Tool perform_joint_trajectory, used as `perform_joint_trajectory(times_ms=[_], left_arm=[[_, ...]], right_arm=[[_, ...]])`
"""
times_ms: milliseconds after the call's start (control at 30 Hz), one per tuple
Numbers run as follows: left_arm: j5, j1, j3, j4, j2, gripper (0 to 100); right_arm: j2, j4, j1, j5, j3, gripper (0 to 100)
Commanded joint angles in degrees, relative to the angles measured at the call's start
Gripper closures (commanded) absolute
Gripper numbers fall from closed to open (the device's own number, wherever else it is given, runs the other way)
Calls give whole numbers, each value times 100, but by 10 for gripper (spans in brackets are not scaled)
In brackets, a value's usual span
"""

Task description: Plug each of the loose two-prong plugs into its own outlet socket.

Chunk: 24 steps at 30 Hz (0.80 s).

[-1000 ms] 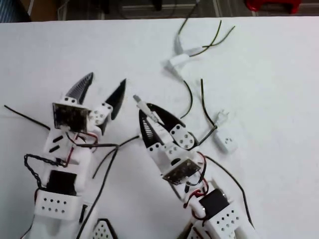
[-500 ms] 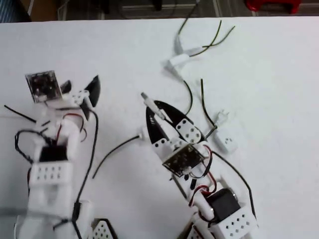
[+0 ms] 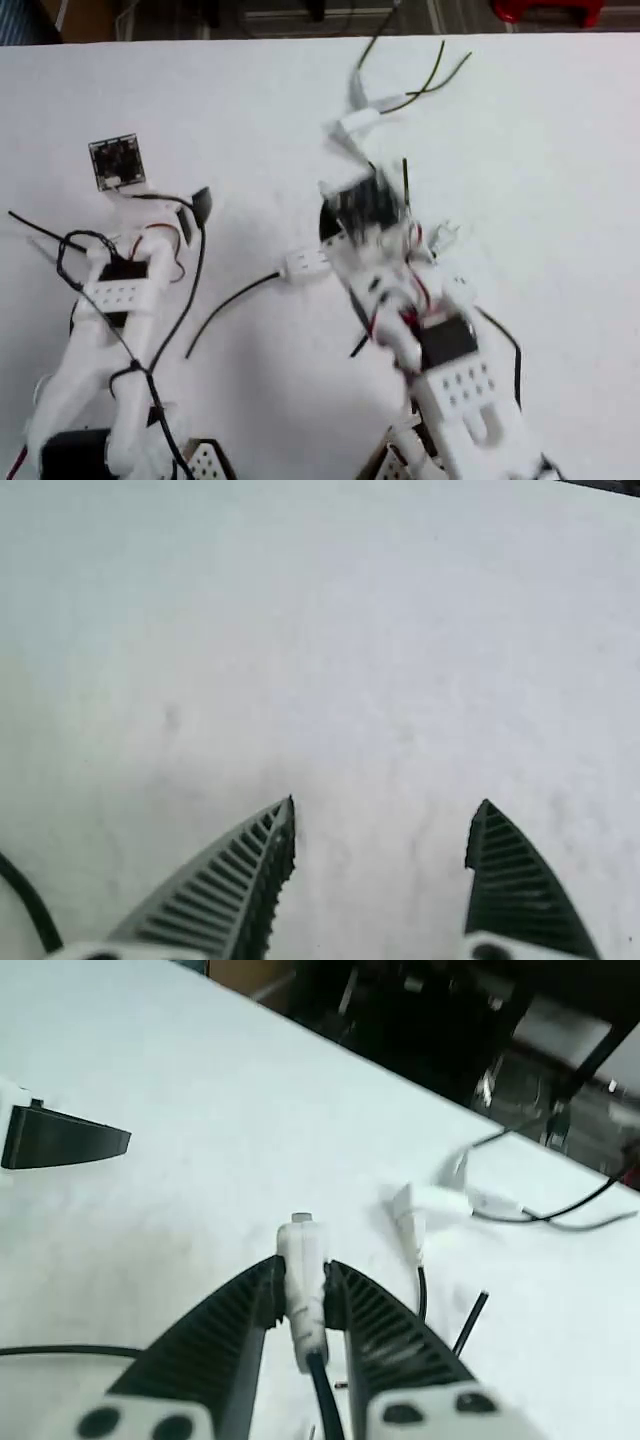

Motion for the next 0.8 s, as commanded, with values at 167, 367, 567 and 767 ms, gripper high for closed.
perform_joint_trajectory(times_ms=[167,367,567,767], left_arm=[[0,127,-299,-246,154,726],[-9,127,-299,-255,163,726],[-9,127,-299,-255,163,726],[-9,127,-299,-255,163,726]], right_arm=[[3125,2369,136,-105,-3086,980],[4374,3231,127,-114,-4000,980],[5086,3275,101,-149,-4167,980],[5701,3081,92,-149,-4220,980]])
